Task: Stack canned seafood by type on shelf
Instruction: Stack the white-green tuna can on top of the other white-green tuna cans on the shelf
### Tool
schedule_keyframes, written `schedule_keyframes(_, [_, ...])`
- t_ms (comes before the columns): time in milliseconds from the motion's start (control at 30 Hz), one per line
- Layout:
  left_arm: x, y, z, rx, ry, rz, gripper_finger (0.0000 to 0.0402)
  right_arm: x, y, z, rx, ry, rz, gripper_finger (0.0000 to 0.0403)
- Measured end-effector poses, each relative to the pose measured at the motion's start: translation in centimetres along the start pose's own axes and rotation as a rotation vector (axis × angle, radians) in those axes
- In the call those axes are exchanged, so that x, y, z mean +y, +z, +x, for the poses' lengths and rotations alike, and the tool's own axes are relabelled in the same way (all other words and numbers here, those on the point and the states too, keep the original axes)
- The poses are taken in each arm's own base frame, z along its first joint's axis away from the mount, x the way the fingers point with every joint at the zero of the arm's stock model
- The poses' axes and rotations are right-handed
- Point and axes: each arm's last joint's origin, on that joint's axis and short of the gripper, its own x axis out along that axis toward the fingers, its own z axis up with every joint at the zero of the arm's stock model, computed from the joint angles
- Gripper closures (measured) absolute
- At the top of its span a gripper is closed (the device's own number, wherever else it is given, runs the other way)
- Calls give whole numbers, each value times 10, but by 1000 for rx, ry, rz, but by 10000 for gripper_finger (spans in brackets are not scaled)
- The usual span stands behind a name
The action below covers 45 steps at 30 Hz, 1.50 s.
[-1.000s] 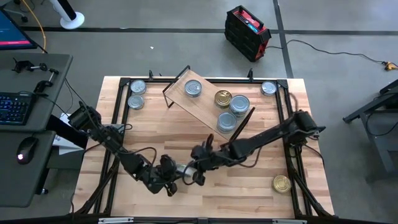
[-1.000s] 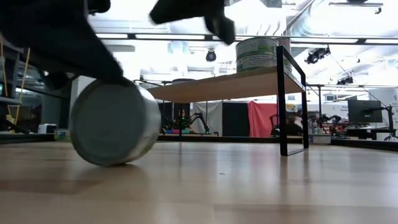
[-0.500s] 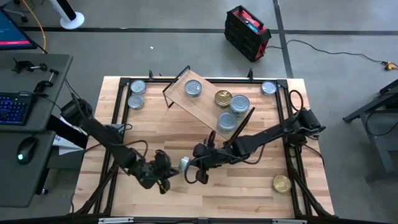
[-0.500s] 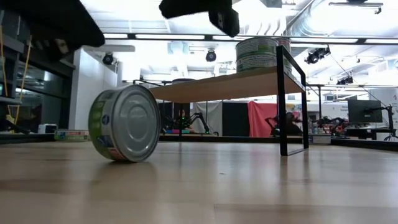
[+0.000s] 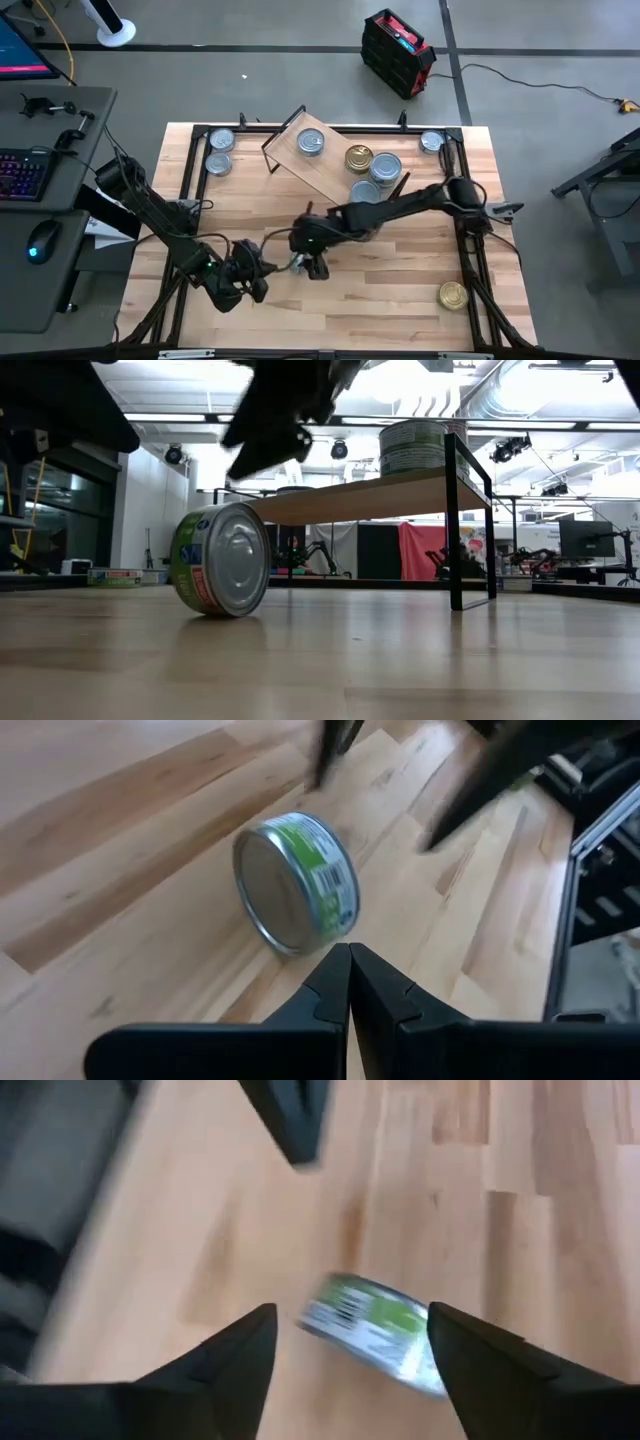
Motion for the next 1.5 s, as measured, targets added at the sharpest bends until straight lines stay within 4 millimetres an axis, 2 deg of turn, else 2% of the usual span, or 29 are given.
schedule_keyframes(167, [-1, -1, -1, 4, -9, -53, 401, -8, 12, 10, 109, -14, -236, 143])
schedule_keyframes(367, [-2, -5, -5, 14, -23, -96, 401, -11, 12, 26, 197, 5, -421, 142])
schedule_keyframes(533, [-3, -9, -9, 24, -37, -102, 401, -15, 8, 34, 247, -65, -530, 142])
schedule_keyframes(700, [-3, -10, -9, 26, -37, -103, 401, -15, 3, 36, 294, -62, -578, 145])
schedule_keyframes(900, [-3, -10, -9, 27, -33, -90, 401, -8, -4, 39, 345, -17, -529, 157])
schedule_keyframes(1067, [-2, -10, -9, 27, -31, -70, 401, 3, 2, 42, 269, -33, -436, 180])
schedule_keyframes(1200, [-2, -10, -9, 26, -31, -43, 401, 11, 2, 43, 251, -36, -368, 216])
schedule_keyframes(1300, [-3, -10, -10, 27, -34, -27, 401, 18, 1, 43, 253, -40, -313, 265])
schedule_keyframes(1367, [-3, -9, -13, 27, -46, -5, 401, 22, 2, 41, 250, -41, -266, 293])
schedule_keyframes(1500, [-3, -6, -17, 25, -60, 66, 401, 34, 5, 23, 246, -34, -188, 293])
